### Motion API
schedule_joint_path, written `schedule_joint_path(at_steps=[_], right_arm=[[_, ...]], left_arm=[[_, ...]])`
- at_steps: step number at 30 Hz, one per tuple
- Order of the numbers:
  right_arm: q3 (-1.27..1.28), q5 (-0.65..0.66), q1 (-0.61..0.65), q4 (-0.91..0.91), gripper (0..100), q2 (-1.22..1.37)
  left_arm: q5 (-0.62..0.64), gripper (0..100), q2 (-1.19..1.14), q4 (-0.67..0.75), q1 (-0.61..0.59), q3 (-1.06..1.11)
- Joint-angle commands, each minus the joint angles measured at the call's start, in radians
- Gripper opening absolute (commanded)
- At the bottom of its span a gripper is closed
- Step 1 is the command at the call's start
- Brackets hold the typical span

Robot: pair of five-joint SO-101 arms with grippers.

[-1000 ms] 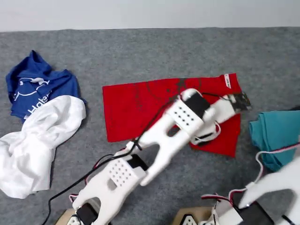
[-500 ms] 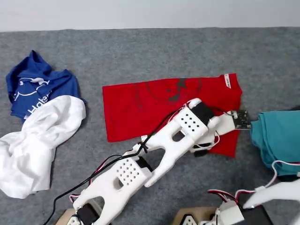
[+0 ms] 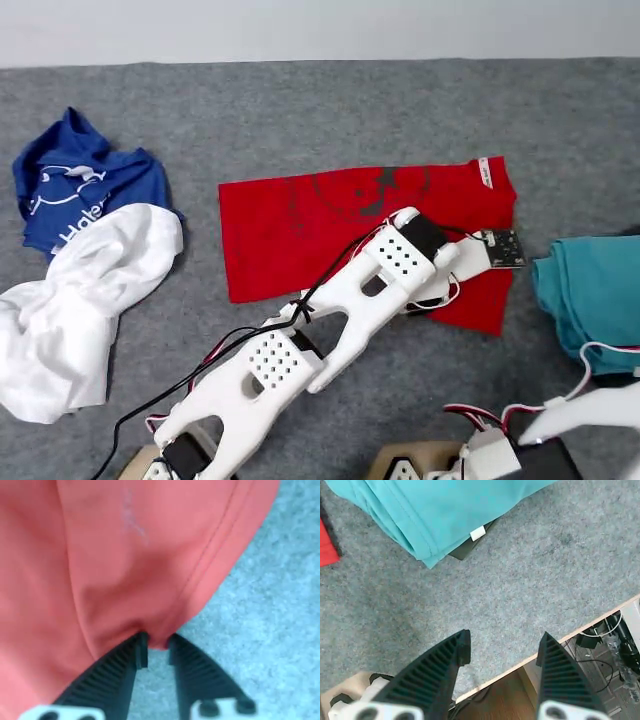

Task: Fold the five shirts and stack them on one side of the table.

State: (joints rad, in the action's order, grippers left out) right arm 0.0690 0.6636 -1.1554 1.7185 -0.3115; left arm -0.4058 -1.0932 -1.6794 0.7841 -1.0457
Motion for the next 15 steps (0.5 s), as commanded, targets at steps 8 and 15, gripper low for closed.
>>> schedule_joint_path(at_steps=[8,15], right_arm=[[-0.011,0.008,-0.008,0.036,23.1,-0.039],[-0.011,0.008,-0.01,0.038,23.1,-0.039]], left_arm=[[0.003,0,0.0,0.011,-0.008,-0.073],[0.003,0,0.023,-0.058,-0.017,-0.189]])
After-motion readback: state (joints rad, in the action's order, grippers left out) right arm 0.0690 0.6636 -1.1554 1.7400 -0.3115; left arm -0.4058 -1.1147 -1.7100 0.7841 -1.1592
